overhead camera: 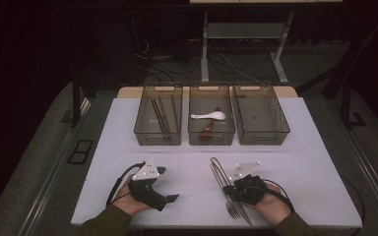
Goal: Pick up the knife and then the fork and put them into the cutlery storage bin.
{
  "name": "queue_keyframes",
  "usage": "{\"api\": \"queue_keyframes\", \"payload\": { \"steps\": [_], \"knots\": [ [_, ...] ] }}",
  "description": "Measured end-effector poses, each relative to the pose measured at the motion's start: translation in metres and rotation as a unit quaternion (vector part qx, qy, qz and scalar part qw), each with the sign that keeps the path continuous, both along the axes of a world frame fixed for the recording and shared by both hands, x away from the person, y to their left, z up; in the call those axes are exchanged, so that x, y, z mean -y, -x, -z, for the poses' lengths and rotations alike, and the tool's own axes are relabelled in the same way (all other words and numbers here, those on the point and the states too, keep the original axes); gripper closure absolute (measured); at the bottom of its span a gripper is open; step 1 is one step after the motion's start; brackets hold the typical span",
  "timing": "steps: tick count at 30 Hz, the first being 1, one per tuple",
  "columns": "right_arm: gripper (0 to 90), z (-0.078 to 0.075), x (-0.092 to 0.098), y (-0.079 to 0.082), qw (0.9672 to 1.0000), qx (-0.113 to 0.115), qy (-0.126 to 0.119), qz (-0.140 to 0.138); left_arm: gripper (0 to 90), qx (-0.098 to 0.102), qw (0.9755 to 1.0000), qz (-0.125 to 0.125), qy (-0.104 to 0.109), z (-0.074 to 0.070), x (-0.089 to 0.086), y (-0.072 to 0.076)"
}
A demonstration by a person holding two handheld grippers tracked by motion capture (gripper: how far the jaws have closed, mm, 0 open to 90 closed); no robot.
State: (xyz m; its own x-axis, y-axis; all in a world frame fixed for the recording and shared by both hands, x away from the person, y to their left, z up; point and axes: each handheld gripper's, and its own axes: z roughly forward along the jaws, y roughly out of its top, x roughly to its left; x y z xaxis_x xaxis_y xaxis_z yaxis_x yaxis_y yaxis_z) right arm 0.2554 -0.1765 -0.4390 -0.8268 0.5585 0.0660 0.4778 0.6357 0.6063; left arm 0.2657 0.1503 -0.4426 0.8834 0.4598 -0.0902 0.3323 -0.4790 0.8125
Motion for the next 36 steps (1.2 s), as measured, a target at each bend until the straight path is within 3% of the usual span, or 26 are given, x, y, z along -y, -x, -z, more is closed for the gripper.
{"api": "queue_keyframes", "payload": {
  "steps": [9,26,33,36],
  "knots": [
    [90.0,-0.001,0.008,0.000,0.9997,0.011,0.022,0.009,0.0,-0.001,1.0000,-0.001,0.001,0.000,0.000,0.000],
    [90.0,-0.002,0.038,-0.019,0.9963,0.032,0.055,0.058,0.0,-0.001,1.0000,-0.001,0.001,0.000,0.000,0.000],
    [90.0,-0.002,0.048,-0.025,0.9969,0.021,0.044,0.063,0.0,0.000,1.0000,0.000,0.001,0.000,0.000,0.000],
    [84.3,-0.005,0.053,-0.027,0.9977,0.017,0.025,0.061,0.0,0.000,1.0000,0.001,-0.001,0.000,0.000,0.000]
  ]
}}
